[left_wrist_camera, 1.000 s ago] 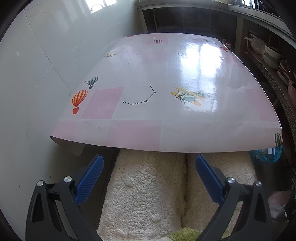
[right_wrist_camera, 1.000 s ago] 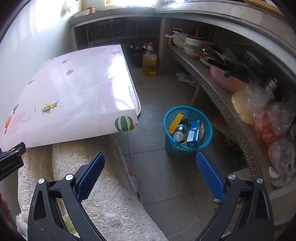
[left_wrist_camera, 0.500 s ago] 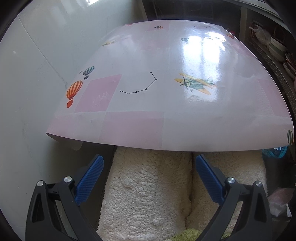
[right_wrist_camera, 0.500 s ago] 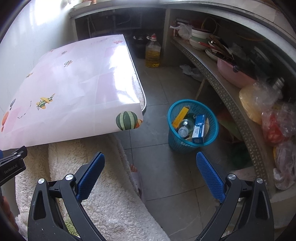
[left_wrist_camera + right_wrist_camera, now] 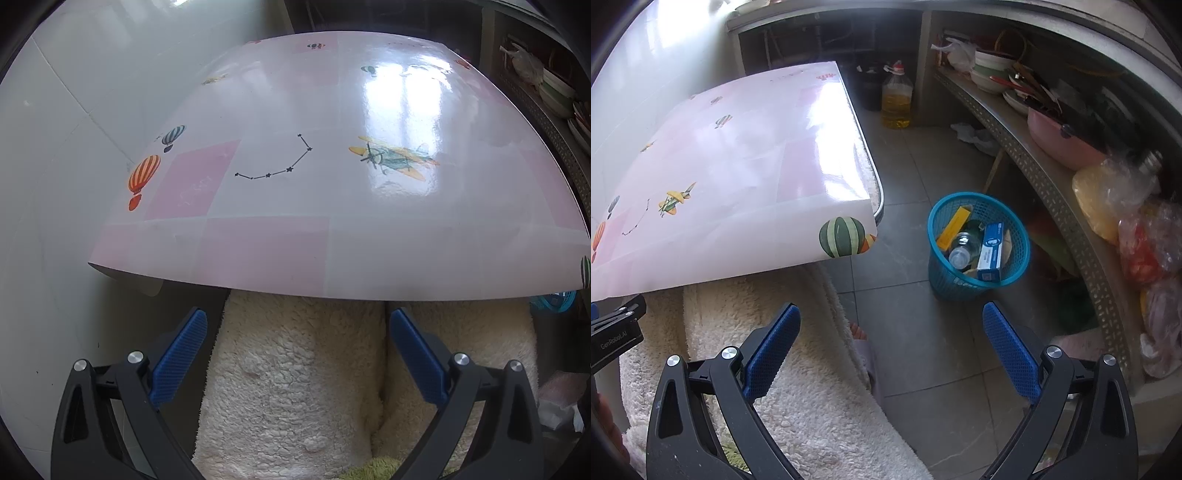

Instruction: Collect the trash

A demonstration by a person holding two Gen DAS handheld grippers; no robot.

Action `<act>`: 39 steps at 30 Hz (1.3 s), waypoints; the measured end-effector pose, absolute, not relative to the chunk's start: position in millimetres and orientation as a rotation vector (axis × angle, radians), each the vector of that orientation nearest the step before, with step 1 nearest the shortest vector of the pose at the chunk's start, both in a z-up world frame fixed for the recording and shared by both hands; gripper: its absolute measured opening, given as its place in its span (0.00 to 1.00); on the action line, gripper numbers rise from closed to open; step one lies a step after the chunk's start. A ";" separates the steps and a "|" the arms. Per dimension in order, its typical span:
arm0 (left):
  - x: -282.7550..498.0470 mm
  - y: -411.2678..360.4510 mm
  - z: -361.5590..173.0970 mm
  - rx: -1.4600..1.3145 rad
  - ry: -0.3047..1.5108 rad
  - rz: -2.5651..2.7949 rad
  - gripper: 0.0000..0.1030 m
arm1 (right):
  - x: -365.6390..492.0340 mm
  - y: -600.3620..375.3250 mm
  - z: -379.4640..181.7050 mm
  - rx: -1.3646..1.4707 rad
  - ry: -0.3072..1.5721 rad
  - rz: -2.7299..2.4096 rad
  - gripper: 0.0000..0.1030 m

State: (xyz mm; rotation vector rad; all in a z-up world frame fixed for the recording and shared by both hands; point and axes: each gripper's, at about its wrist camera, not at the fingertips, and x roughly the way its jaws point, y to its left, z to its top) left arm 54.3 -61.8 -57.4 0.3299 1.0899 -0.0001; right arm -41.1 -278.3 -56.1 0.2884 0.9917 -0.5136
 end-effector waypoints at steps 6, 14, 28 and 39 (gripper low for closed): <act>54.0 -61.2 -57.0 0.327 1.089 -0.002 0.94 | -42.2 -279.0 -55.6 0.288 0.992 -0.511 0.92; 54.9 -57.8 -54.7 0.320 1.081 0.012 0.94 | -42.1 -277.8 -55.3 0.288 0.993 -0.511 0.92; 57.7 -49.2 -53.0 0.311 1.077 0.034 0.94 | -40.8 -275.3 -55.2 0.287 0.994 -0.510 0.92; 55.2 -47.9 -49.8 0.306 1.068 0.037 0.95 | -38.9 -274.6 -53.3 0.282 0.989 -0.507 0.92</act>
